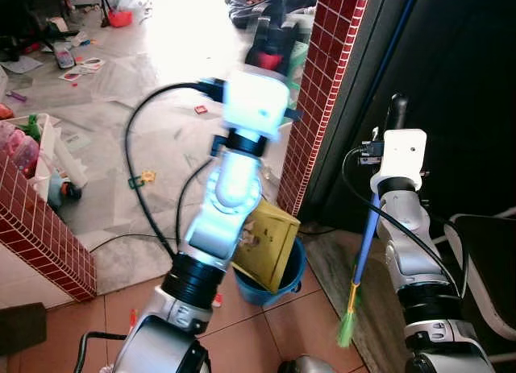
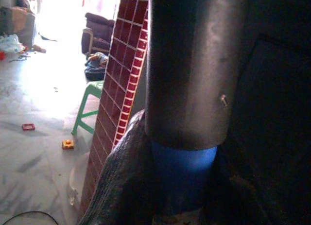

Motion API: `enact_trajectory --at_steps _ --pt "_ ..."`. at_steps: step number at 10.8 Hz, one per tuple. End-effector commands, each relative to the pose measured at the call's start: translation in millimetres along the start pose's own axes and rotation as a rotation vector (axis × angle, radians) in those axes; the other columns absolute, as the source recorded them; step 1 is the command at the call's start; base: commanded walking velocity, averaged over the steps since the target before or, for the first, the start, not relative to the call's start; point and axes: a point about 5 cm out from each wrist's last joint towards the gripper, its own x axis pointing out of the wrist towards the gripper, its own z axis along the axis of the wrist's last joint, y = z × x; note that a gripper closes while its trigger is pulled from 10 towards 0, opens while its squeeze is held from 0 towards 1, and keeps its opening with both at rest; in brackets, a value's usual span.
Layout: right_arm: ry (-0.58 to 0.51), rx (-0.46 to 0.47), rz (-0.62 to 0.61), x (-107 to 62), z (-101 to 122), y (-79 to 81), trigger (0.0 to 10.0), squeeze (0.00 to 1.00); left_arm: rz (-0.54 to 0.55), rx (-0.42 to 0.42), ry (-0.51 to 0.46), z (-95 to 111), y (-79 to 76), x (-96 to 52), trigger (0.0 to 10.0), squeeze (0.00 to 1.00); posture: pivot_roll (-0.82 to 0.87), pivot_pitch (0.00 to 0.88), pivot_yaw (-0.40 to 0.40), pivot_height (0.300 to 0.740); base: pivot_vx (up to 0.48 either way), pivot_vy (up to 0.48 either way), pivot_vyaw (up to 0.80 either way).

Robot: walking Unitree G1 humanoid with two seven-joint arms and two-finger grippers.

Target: Sweep floor

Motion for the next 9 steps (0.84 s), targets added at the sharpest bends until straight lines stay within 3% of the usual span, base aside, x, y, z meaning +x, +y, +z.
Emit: enact_trajectory --at_steps 1,4,7,9 --pt "-0.077 -0.011 -0.010 3.0 17 -4.8 10.0 0.00 -0.050 0.055 -0.050 5 -3.6 2.9 10.0 0.00 -0.01 0.000 -0.032 0.740 0.000 0.000 0.00" --pt "-0.078 -0.004 0.002 3.8 17 -2.3 10.0 0.00 -0.209 0.066 -0.182 19 -33.5 0.8 10.0 0.00 -0.01 0.003 -0.036 0.740 0.000 0.000 0.00" --pt "-0.079 0.003 0.010 1.2 18 1.0 10.0 0.00 -0.200 0.106 -0.277 29 -38.5 16.9 10.0 0.00 -0.01 0.006 -0.038 0.740 0.000 0.000 0.00" --pt "-0.081 0.004 0.012 1.9 18 -0.1 10.0 0.00 -0.272 0.127 -0.324 27 -52.3 9.9 10.0 0.00 -0.02 0.009 -0.033 0.740 0.000 0.000 0.00"
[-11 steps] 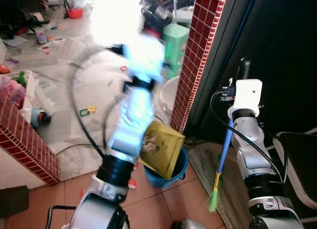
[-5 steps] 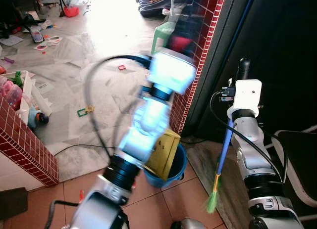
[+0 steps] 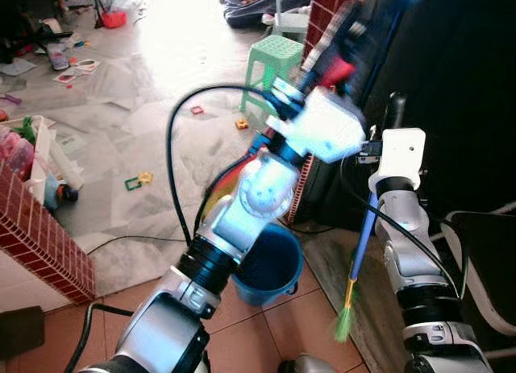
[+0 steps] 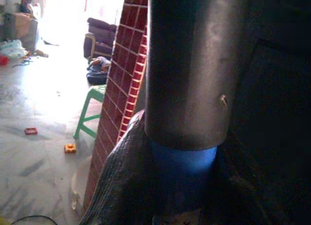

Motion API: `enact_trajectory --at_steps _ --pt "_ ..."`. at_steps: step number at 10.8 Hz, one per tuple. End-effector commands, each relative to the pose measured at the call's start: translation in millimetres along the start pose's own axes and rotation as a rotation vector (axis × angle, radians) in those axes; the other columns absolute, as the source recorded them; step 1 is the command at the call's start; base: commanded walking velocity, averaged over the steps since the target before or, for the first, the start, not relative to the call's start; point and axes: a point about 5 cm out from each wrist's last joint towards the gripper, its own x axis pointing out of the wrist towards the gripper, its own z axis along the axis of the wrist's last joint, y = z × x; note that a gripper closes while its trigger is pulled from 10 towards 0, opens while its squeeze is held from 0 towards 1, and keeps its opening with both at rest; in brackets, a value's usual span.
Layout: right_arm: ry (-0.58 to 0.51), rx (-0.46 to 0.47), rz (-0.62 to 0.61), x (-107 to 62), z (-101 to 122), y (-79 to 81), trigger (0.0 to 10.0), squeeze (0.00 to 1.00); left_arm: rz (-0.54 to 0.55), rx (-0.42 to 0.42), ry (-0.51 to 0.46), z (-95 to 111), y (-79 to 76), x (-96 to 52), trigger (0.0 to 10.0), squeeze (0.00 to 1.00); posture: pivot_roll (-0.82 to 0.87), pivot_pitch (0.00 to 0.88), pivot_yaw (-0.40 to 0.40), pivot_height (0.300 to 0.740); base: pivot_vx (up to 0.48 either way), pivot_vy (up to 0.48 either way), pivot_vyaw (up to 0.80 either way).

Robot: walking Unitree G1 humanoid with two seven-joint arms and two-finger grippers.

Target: Sweep floor

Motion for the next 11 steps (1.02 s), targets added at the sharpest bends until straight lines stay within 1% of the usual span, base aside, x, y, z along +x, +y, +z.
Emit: enact_trajectory --at_steps 1,3,4,5,6,7,8,9,10,11 --pt "-0.054 -0.007 -0.010 2.5 11 -5.2 10.0 0.00 -0.035 -0.008 -0.081 11 -7.3 6.9 10.0 0.00 -0.02 0.012 -0.028 0.740 0.000 0.000 0.00" --pt "-0.052 -0.005 -0.011 0.0 12 -4.1 10.0 0.00 -0.053 -0.038 -0.082 12 -18.6 3.9 10.0 0.00 -0.02 0.013 -0.024 0.740 0.000 0.000 0.00" --pt "-0.049 -0.002 -0.006 0.3 11 -2.6 10.0 0.00 -0.100 -0.071 -0.083 11 -28.1 0.2 10.0 0.00 -0.02 0.012 -0.027 0.740 0.000 0.000 0.00" --pt "-0.050 0.002 -0.001 1.1 10 -2.1 10.0 0.00 -0.186 -0.141 -0.061 9 -40.4 -4.0 10.0 0.00 -0.02 0.012 -0.027 0.740 0.000 0.000 0.00" --pt "-0.051 0.003 0.000 2.1 11 -2.4 10.0 0.00 -0.319 -0.220 -0.010 6 -58.8 -10.9 10.0 0.00 -0.02 0.011 -0.028 0.740 0.000 0.000 0.00" --pt "-0.053 0.003 0.003 2.5 11 -2.0 10.0 0.00 -0.472 -0.258 -0.018 9 -73.8 -16.3 10.0 0.00 -0.01 0.012 -0.029 0.740 0.000 0.000 0.00" --pt "-0.054 0.004 0.004 2.5 12 -1.6 10.0 0.00 -0.475 -0.266 -0.027 11 -74.1 -15.2 10.0 0.00 -0.01 0.010 -0.026 0.740 0.000 0.000 0.00" --pt "-0.055 0.003 0.001 2.3 12 -2.0 10.0 0.00 -0.443 -0.275 -0.026 11 -69.5 -9.1 10.0 0.00 -0.02 0.010 -0.025 0.740 0.000 0.000 0.00" --pt "-0.052 -0.005 -0.003 2.6 10 -3.5 10.0 0.00 -0.481 -0.215 -0.074 15 -66.3 -6.2 10.0 0.00 -0.02 0.015 -0.029 0.740 0.000 0.000 0.00" --pt "-0.051 -0.007 -0.005 2.8 10 -4.4 10.0 0.00 -0.432 -0.224 -0.049 12 -58.6 -1.1 10.0 0.00 -0.02 0.017 -0.030 0.740 0.000 0.000 0.00"
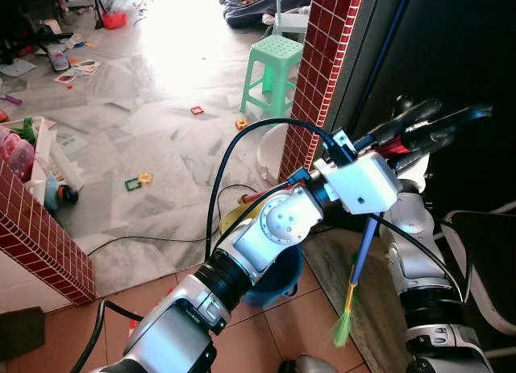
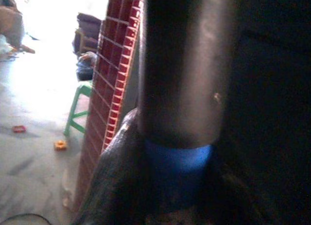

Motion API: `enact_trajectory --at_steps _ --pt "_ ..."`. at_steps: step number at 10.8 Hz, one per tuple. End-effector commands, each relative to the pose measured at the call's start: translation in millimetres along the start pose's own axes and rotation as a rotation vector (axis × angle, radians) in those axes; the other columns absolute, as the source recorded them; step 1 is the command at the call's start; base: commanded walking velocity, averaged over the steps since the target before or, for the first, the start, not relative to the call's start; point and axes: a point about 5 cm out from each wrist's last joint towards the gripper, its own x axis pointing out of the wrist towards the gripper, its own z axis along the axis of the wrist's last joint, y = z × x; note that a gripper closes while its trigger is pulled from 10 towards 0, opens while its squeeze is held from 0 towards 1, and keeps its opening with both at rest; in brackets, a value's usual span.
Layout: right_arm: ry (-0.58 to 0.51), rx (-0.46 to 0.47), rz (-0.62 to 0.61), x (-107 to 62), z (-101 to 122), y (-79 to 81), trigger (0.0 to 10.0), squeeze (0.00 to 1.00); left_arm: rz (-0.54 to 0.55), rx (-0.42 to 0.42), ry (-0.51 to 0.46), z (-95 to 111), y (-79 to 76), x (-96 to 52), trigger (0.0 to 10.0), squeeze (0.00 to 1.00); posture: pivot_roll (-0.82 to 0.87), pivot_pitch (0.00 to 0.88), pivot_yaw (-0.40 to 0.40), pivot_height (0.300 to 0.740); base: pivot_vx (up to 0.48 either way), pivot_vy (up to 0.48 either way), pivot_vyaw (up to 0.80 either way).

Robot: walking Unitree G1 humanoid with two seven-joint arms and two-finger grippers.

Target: Sweep floor

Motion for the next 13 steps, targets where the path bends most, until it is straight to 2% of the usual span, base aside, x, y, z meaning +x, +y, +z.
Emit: enact_trajectory --at_steps 1,2,3,4,5,6,7,8,9,10,11,12,13 --pt "-0.065 -0.014 0.004 5.3 14 -0.4 10.0 0.00 0.082 0.040 -0.051 16 14.3 19.6 10.0 0.00 -0.01 0.018 -0.031 0.740 0.000 0.000 0.00" --pt "-0.064 -0.015 0.003 5.8 14 -0.5 10.0 0.00 0.168 -0.039 -0.001 10 24.6 18.9 10.0 0.00 -0.01 0.018 -0.031 0.740 0.000 0.000 0.00" --pt "-0.064 -0.011 0.003 6.2 14 0.3 10.0 0.00 0.107 0.115 -0.042 16 29.0 18.4 10.0 0.00 -0.01 0.018 -0.032 0.740 0.000 0.000 0.00" --pt "-0.062 -0.011 0.005 6.4 14 0.9 10.0 0.00 0.092 0.078 -0.035 16 25.6 18.3 10.0 0.00 -0.01 0.017 -0.034 0.740 0.000 0.000 0.00" --pt "-0.061 -0.013 0.003 7.1 13 -0.2 10.0 0.00 0.128 0.063 -0.027 18 29.6 18.4 10.0 0.00 -0.01 0.016 -0.032 0.740 0.000 0.000 0.00" --pt "-0.060 -0.014 0.002 7.8 13 -0.5 10.0 0.00 0.018 0.133 -0.086 25 14.7 18.1 10.0 0.00 -0.01 0.014 -0.035 0.740 0.000 0.000 0.00" --pt "-0.061 -0.015 0.004 8.0 13 -0.2 10.0 0.00 0.037 0.203 -0.099 27 18.9 17.6 10.0 0.00 -0.01 0.014 -0.034 0.740 0.000 0.000 0.00" --pt "-0.061 -0.016 0.002 8.7 13 -1.0 10.0 0.00 0.086 0.110 -0.060 26 26.2 19.6 10.0 0.00 -0.01 0.013 -0.037 0.740 0.000 0.000 0.00" --pt "-0.060 -0.016 0.002 8.9 13 -0.9 10.0 0.00 0.100 0.105 -0.050 26 29.8 20.1 10.0 0.00 -0.01 0.016 -0.036 0.740 0.000 0.000 0.00" --pt "-0.058 -0.015 0.007 9.5 12 0.8 10.0 0.00 0.016 0.206 -0.077 30 22.6 21.4 10.0 0.00 0.00 0.014 -0.040 0.740 0.000 0.000 0.00" --pt "-0.058 -0.013 0.009 9.6 12 1.8 10.0 0.00 0.080 0.026 -0.022 24 23.7 21.1 10.0 0.00 0.00 0.012 -0.036 0.740 0.000 0.000 0.00" --pt "-0.058 -0.011 0.005 10.7 13 1.1 10.0 0.00 0.127 0.025 0.005 21 26.7 19.3 10.0 0.00 -0.01 0.013 -0.033 0.740 0.000 0.000 0.00" --pt "-0.057 -0.011 0.004 10.8 12 0.7 10.0 0.00 0.181 -0.172 0.077 13 26.0 19.4 10.0 0.00 -0.01 0.013 -0.035 0.740 0.000 0.000 0.00"
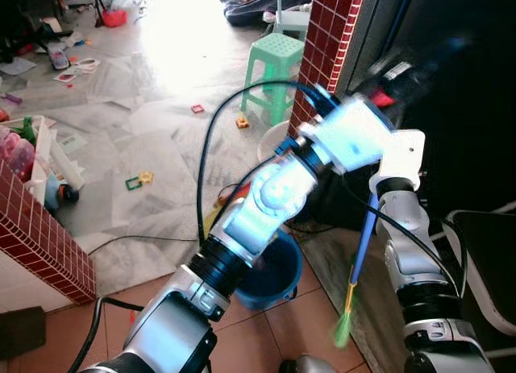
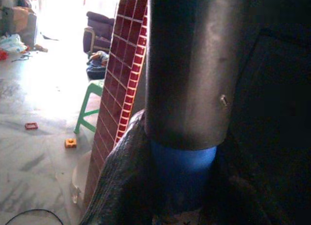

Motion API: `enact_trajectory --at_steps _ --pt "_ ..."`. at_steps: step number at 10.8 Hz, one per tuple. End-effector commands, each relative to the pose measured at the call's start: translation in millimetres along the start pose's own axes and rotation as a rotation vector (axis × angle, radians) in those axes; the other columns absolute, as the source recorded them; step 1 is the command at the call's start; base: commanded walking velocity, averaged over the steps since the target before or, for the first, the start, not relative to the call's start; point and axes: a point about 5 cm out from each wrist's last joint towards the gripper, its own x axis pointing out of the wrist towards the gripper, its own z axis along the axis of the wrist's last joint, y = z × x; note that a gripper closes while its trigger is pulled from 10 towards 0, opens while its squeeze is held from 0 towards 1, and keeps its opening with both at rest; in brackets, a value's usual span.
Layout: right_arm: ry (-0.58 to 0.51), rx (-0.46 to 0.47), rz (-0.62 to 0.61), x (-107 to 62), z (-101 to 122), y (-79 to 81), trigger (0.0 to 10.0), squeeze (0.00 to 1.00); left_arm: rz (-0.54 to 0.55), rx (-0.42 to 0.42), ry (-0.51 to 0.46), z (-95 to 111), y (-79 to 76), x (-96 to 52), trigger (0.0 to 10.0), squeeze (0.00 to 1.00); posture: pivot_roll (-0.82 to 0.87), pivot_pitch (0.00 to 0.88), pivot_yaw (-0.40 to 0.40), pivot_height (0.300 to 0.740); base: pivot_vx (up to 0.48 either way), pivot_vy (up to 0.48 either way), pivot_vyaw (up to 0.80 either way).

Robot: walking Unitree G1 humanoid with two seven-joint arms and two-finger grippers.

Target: Sweep floor

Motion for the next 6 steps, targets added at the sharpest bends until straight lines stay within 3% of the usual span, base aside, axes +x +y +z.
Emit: enact_trajectory --at_steps 1,2,3,4,5,6 --pt "-0.062 -0.006 -0.007 6.7 13 -2.3 10.0 0.00 -0.046 0.004 -0.076 12 -15.6 5.2 10.0 0.00 -0.01 0.013 -0.036 0.740 0.000 0.000 0.00" --pt "-0.062 -0.007 -0.007 7.0 13 -2.1 10.0 0.00 -0.079 0.100 -0.111 14 -20.2 2.0 10.0 0.00 0.00 0.011 -0.035 0.740 0.000 0.000 0.00" --pt "-0.065 -0.005 -0.008 7.4 14 -2.0 10.0 0.00 0.018 0.048 -0.092 15 -8.5 3.7 10.0 0.00 0.00 0.011 -0.034 0.740 0.000 0.000 0.00" --pt "-0.065 -0.004 -0.009 7.4 13 -2.1 10.0 0.00 0.142 -0.025 -0.077 19 15.3 9.3 10.0 0.00 0.00 0.011 -0.034 0.740 0.000 0.000 0.00" --pt "-0.062 -0.003 -0.006 6.8 12 -1.4 10.0 0.00 0.341 -0.067 -0.117 34 58.3 16.0 10.0 0.00 0.00 0.006 -0.035 0.740 0.000 0.000 0.00" --pt "-0.061 -0.002 -0.004 6.9 12 -0.8 10.0 0.00 0.387 -0.046 -0.141 42 76.0 17.4 10.0 0.00 0.01 0.002 -0.037 0.740 0.000 0.000 0.00"
